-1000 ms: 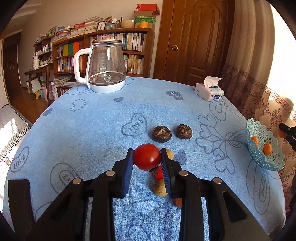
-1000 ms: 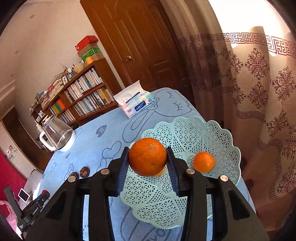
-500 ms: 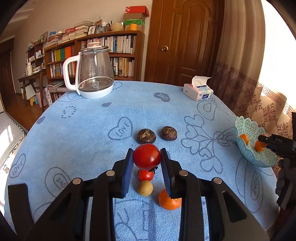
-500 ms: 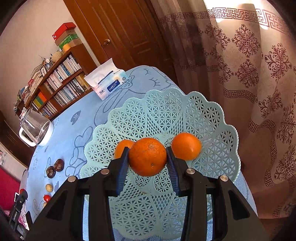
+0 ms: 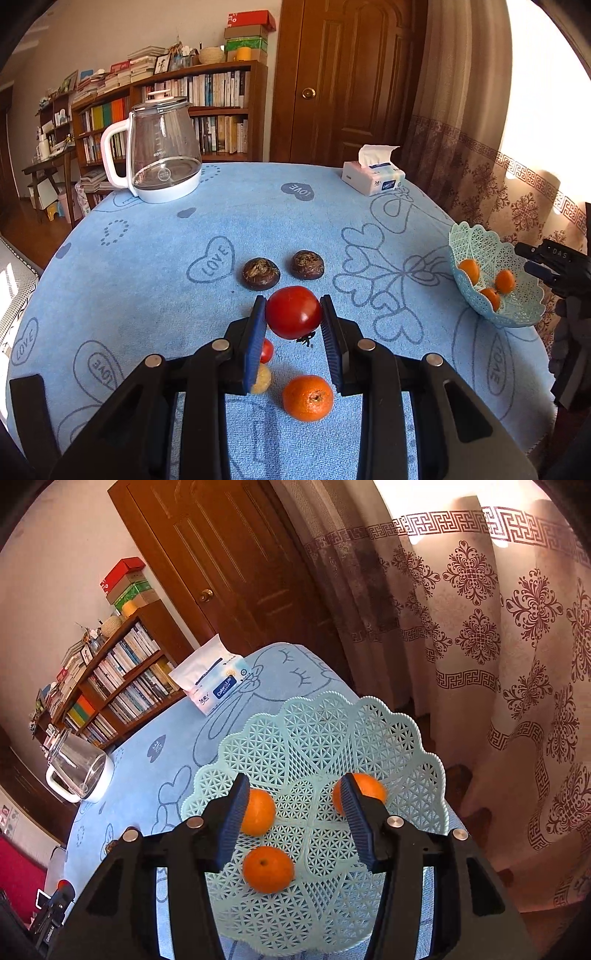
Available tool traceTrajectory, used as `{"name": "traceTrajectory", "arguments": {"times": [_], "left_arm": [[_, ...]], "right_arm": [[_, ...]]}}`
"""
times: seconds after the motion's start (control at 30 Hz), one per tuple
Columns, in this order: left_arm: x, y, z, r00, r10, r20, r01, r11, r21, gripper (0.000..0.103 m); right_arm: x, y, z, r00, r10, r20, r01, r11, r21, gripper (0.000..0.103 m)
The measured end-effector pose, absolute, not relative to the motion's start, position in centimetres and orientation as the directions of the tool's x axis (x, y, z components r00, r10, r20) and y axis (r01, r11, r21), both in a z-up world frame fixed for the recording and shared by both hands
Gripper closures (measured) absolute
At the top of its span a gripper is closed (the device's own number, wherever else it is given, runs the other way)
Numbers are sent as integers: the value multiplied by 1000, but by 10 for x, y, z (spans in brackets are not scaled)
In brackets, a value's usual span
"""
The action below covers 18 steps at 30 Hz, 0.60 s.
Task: Organize fruits
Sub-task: 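Carry the red tomato into the green basket and open the left tool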
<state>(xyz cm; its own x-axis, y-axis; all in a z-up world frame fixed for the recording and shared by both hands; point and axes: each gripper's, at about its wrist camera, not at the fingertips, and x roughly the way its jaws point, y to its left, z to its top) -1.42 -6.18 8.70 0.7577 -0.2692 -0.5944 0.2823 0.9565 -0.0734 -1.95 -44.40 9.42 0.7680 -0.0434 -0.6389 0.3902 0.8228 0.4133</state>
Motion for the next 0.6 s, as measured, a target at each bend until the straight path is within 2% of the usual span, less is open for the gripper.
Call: {"name": "traceTrajectory", "arguments": {"times": [0.03,0.27,0.4,0.6], "left_arm": [[-15,-67,88,756,-277,-593,295,953,-69,73],[-14,-110,94,739,-340,-582,388,920,-44,73],[-11,-139,96,711,-389,-586,447,893,-51,73],[-5,-187,89,661,-435,-611,518,854,-48,73]], "right_arm": [[-22,-445,97,775,-51,-629,393,819,418,44],[-35,-447,119,822,-94,-562,385,818,427,42],[-38,-448,126,837,-98,-538,375,819,434,35],[-43,-452,131,847,-101,-522,376,807,455,34]]}}
